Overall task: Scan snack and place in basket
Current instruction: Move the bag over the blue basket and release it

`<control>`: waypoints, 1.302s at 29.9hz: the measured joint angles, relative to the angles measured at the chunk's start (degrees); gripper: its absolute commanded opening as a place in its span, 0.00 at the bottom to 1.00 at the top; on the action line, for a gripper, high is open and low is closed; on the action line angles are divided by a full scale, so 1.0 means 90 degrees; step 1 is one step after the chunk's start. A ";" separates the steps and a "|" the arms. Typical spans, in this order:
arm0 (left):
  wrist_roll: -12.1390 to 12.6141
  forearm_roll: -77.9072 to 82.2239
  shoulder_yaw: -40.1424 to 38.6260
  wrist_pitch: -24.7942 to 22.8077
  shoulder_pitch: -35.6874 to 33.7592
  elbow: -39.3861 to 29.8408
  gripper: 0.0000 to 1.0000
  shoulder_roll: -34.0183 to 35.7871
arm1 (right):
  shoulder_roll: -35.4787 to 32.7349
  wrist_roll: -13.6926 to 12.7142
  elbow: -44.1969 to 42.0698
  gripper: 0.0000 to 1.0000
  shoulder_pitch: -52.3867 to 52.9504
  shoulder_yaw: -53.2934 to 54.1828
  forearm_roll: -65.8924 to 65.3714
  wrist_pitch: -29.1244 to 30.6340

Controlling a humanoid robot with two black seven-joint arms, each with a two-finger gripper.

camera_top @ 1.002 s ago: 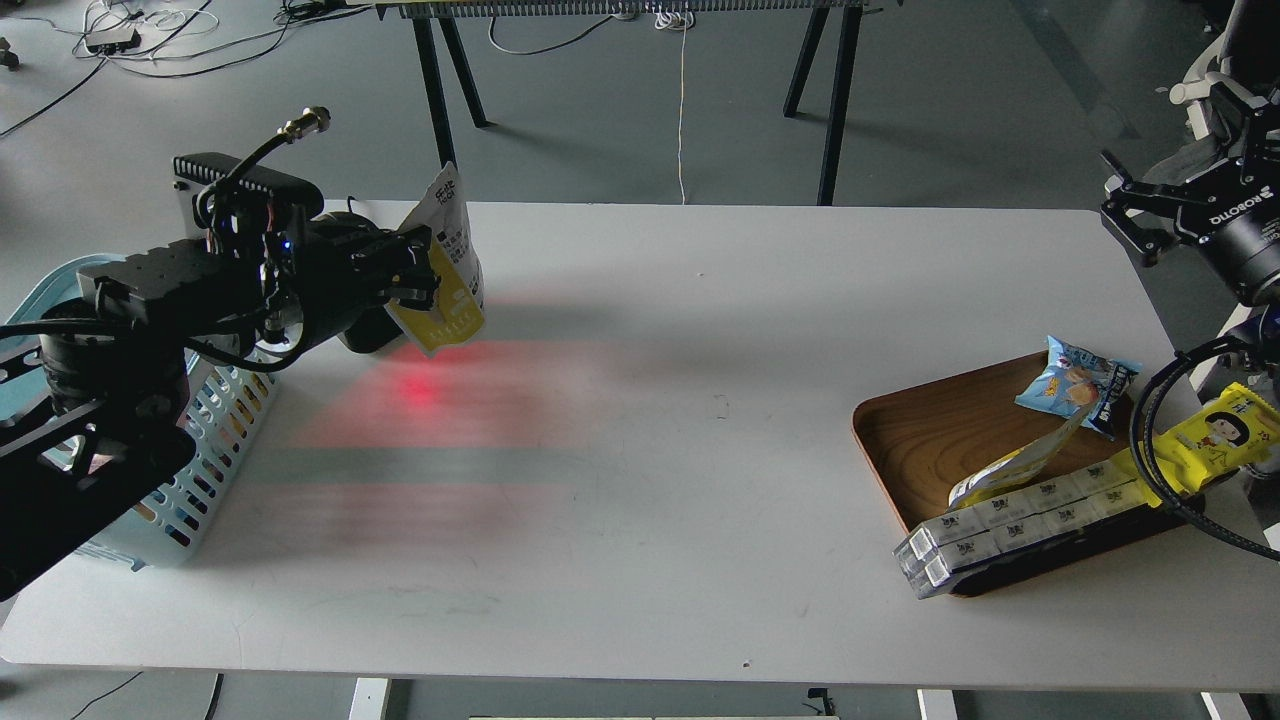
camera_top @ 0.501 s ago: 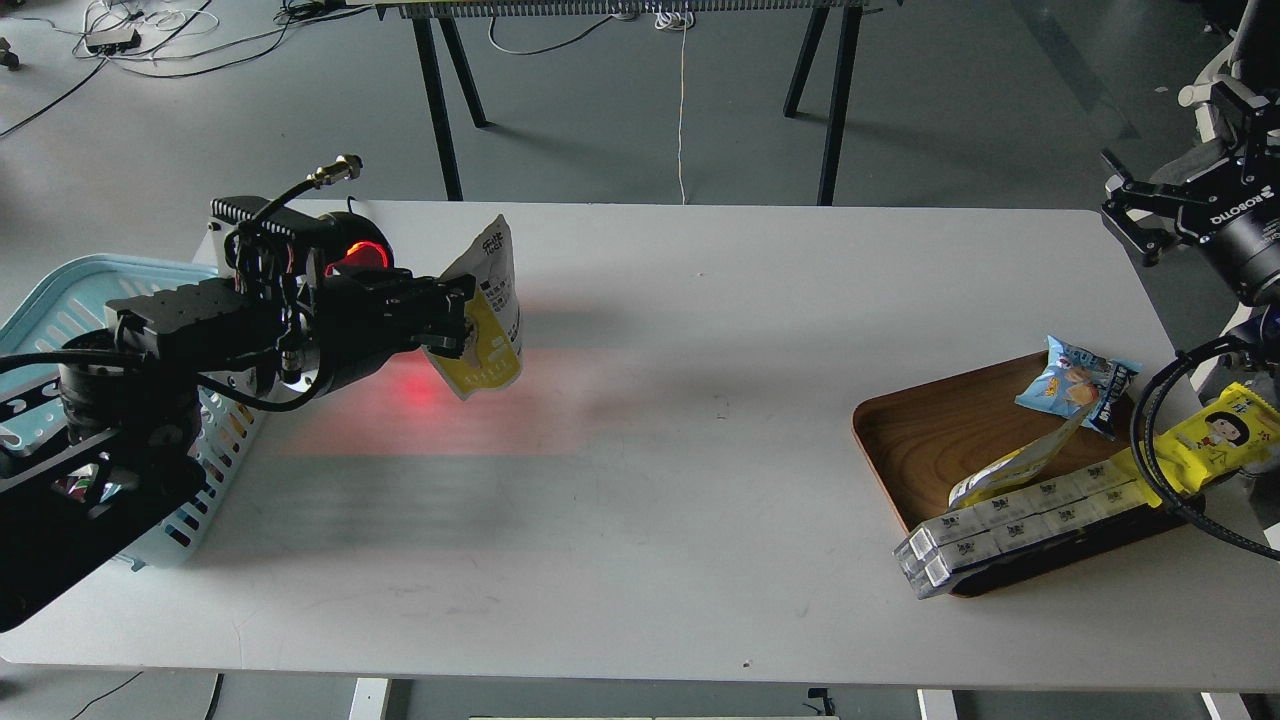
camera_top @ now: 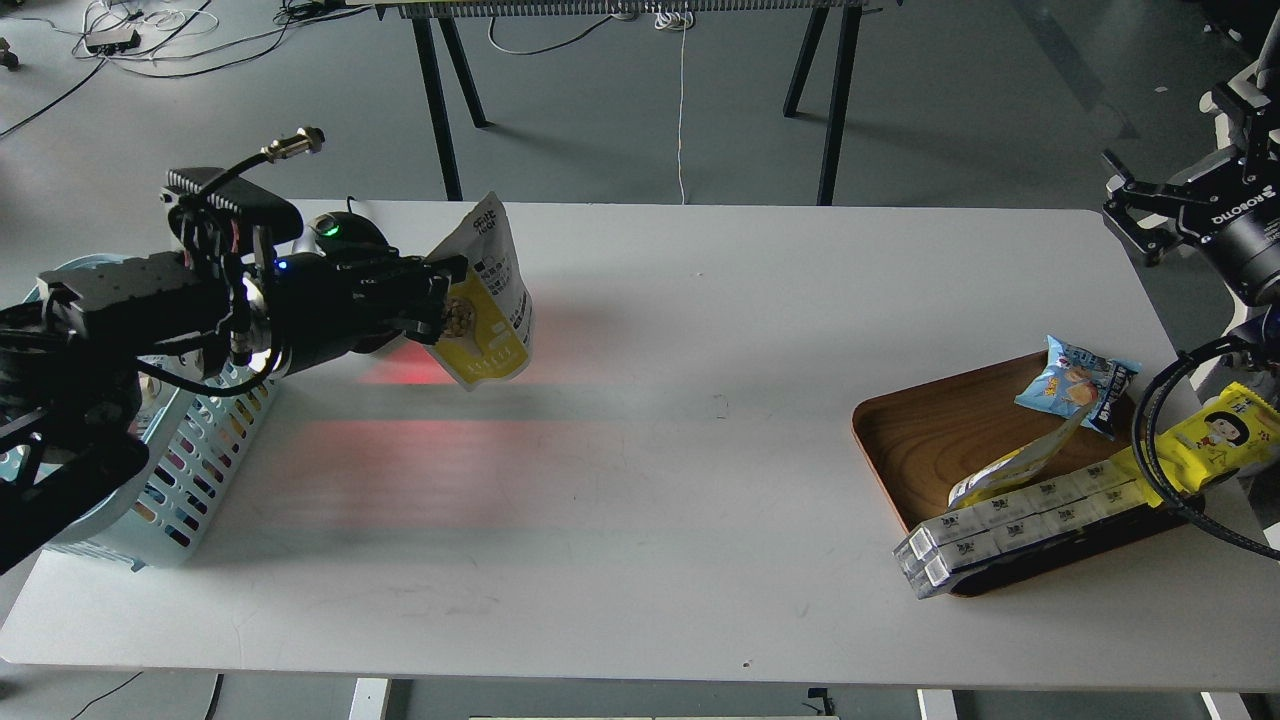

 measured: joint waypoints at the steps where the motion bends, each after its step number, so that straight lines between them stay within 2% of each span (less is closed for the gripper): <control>1: -0.0089 -0.0037 -0.0041 0.0000 -0.0080 -0.0001 0.00 0.0142 | 0.0000 0.0000 -0.0003 0.93 0.0000 -0.0001 0.0000 0.0000; 10: -0.0815 -0.0914 -0.0704 0.0000 -0.0638 0.0010 0.00 0.1788 | 0.0041 0.0000 -0.0001 0.93 0.0001 -0.0002 0.0000 0.0000; 16: -0.1555 -0.1226 -0.0978 0.0000 -0.0629 0.0077 0.00 0.3123 | 0.0032 0.0000 0.0002 0.93 0.0001 -0.0002 0.0000 0.0000; 22: -0.1737 -0.1854 -0.0636 0.0000 -0.0607 0.0281 0.00 0.4195 | 0.0001 0.0000 0.0007 0.93 0.0005 0.0011 0.0000 0.0000; 28: -0.1968 -0.1938 0.0476 0.0035 -0.0604 0.0639 0.00 0.4738 | -0.0012 0.0000 0.0020 0.93 0.0006 0.0036 0.0000 0.0000; 30: -0.2084 -0.1938 0.1031 0.0312 -0.0604 0.0724 0.00 0.4932 | -0.0013 0.0000 0.0021 0.94 0.0005 0.0038 0.0000 0.0000; 33: -0.2277 -0.1938 0.1873 0.0998 -0.0605 0.0817 0.00 0.5210 | -0.0016 0.0000 0.0022 0.94 0.0002 0.0037 0.0000 0.0000; 39: -0.2507 -0.1949 0.3044 0.2119 -0.0614 0.0991 0.00 0.5465 | -0.0006 0.0000 0.0022 0.94 0.0000 0.0002 0.0000 0.0000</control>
